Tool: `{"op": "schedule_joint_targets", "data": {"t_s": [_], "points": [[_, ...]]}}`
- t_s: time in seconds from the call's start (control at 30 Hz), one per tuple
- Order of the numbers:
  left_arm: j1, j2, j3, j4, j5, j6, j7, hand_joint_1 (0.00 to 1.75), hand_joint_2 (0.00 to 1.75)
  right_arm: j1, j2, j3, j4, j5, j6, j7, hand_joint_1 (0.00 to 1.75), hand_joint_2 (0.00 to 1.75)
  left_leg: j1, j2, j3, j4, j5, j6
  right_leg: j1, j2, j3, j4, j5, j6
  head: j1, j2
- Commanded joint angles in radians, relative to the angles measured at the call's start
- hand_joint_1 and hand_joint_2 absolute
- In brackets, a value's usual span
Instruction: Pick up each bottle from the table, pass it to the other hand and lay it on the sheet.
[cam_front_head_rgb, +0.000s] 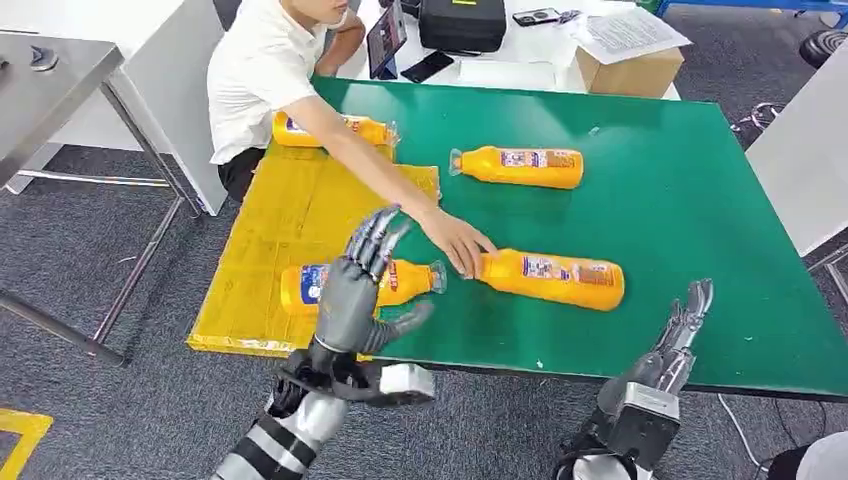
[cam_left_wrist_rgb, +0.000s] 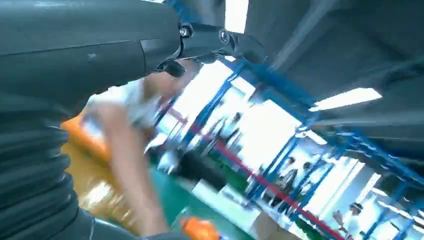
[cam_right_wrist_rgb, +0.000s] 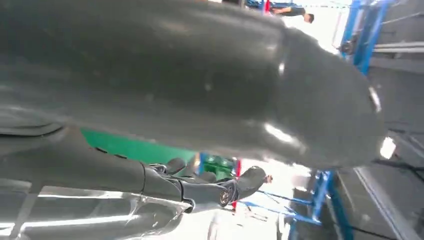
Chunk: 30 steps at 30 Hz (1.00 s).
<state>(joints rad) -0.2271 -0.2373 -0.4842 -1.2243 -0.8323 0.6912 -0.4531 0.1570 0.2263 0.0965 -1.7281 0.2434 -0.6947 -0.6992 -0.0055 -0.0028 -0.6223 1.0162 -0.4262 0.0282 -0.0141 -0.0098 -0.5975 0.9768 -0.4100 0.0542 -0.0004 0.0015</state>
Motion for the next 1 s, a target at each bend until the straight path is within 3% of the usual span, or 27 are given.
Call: {"op": "schedule_joint_targets", "data": {"t_s": [0.03,0.07,0.1,0.2,0.23,0.27,0.3,0.33,0.37,0.4,0.5,0.67,1.0], "points": [[0.103,0.001,-0.055,-0.142,-0.099,0.007,0.021,0.00,1.75,-0.018,0.046,-0.055,0.004,0.012,-0.003,0.001,0.00,0.00,0.001,0.003,0.005,0.000,-0.002,-0.002,0.001,0.003,0.004,0.000,-0.001,-0.002,0.000,0.000],[0.106,-0.013,-0.020,-0.124,-0.124,0.007,0.006,0.00,1.75,-0.018,0.024,-0.032,0.029,0.003,-0.003,0.001,0.00,0.00,0.001,0.002,0.003,0.000,-0.001,-0.002,0.001,0.002,0.001,0.000,-0.001,-0.002,0.000,0.000],[0.118,-0.032,0.015,-0.132,-0.145,0.007,-0.019,0.00,1.75,-0.022,0.018,-0.036,0.058,0.045,-0.003,0.001,0.00,1.75,0.001,0.002,0.005,0.000,-0.002,-0.002,0.001,0.002,0.004,0.001,-0.001,-0.003,0.000,0.000],[0.131,-0.028,-0.001,-0.132,-0.085,0.007,-0.033,0.00,1.75,-0.038,-0.036,0.010,0.156,-0.008,-0.003,0.001,0.00,1.75,0.001,0.003,0.005,-0.002,0.000,-0.001,0.001,0.002,0.005,-0.002,0.001,-0.002,0.000,0.000],[0.119,0.014,-0.052,-0.123,0.078,-0.019,-0.010,0.00,1.75,-0.075,-0.096,0.067,0.363,0.286,-0.003,0.074,0.00,1.75,0.002,0.004,0.008,-0.002,-0.002,-0.002,0.002,0.004,0.008,-0.003,0.000,-0.003,0.000,0.000],[0.116,0.039,-0.083,-0.129,0.131,-0.005,0.011,0.00,1.75,-0.081,-0.104,0.060,0.415,0.299,-0.003,0.032,0.00,1.75,0.001,0.003,0.007,-0.002,-0.001,-0.001,0.001,0.003,0.006,-0.002,0.000,-0.002,0.000,0.000],[0.124,0.050,-0.096,-0.137,0.341,-0.131,0.037,0.00,1.75,-0.076,-0.031,-0.132,0.442,0.632,-0.003,0.023,0.00,1.75,0.002,0.004,0.007,-0.003,0.000,-0.001,0.002,0.004,0.007,-0.004,0.001,-0.002,0.000,0.000],[0.130,0.042,-0.092,-0.127,0.430,-0.178,0.056,0.00,1.75,-0.083,-0.053,-0.178,0.478,0.785,-0.003,0.053,0.00,1.75,0.002,0.003,0.010,-0.005,0.000,-0.001,0.002,0.003,0.011,-0.006,0.001,-0.002,0.000,0.000],[0.125,0.044,-0.095,-0.115,0.435,-0.179,0.056,0.00,1.75,-0.087,-0.061,-0.194,0.481,0.811,-0.003,0.051,0.00,1.75,0.002,0.001,0.008,-0.004,0.000,-0.001,0.002,0.001,0.010,-0.005,0.001,-0.002,0.000,0.000],[0.105,0.052,-0.117,-0.078,0.309,-0.060,0.019,0.00,1.75,-0.105,-0.103,-0.223,0.504,0.984,-0.003,0.118,0.00,1.75,0.002,0.001,0.012,-0.005,-0.001,-0.002,0.002,0.001,0.012,-0.006,0.000,-0.002,0.000,0.000],[0.083,0.041,-0.109,-0.069,0.300,-0.017,0.046,0.00,1.75,-0.205,-0.225,-0.126,0.625,0.988,-0.003,0.262,0.00,1.75,0.001,-0.001,0.007,-0.003,0.001,-0.001,0.001,-0.001,0.008,-0.005,0.001,-0.002,0.000,0.000],[0.061,0.037,-0.119,-0.064,0.356,-0.092,0.077,0.00,1.75,-0.313,-0.290,-0.019,0.756,1.080,0.000,0.427,0.00,1.75,0.000,0.004,0.006,-0.002,0.000,0.000,0.000,0.004,0.007,-0.003,0.002,-0.001,0.000,0.000],[0.063,0.027,-0.141,-0.044,0.374,-0.097,0.075,0.00,1.75,-0.338,-0.331,0.102,0.787,1.069,-0.003,0.504,0.00,1.75,0.000,0.001,0.005,-0.001,0.001,0.000,0.000,0.000,0.005,-0.001,0.001,-0.001,-0.001,0.000]]}}
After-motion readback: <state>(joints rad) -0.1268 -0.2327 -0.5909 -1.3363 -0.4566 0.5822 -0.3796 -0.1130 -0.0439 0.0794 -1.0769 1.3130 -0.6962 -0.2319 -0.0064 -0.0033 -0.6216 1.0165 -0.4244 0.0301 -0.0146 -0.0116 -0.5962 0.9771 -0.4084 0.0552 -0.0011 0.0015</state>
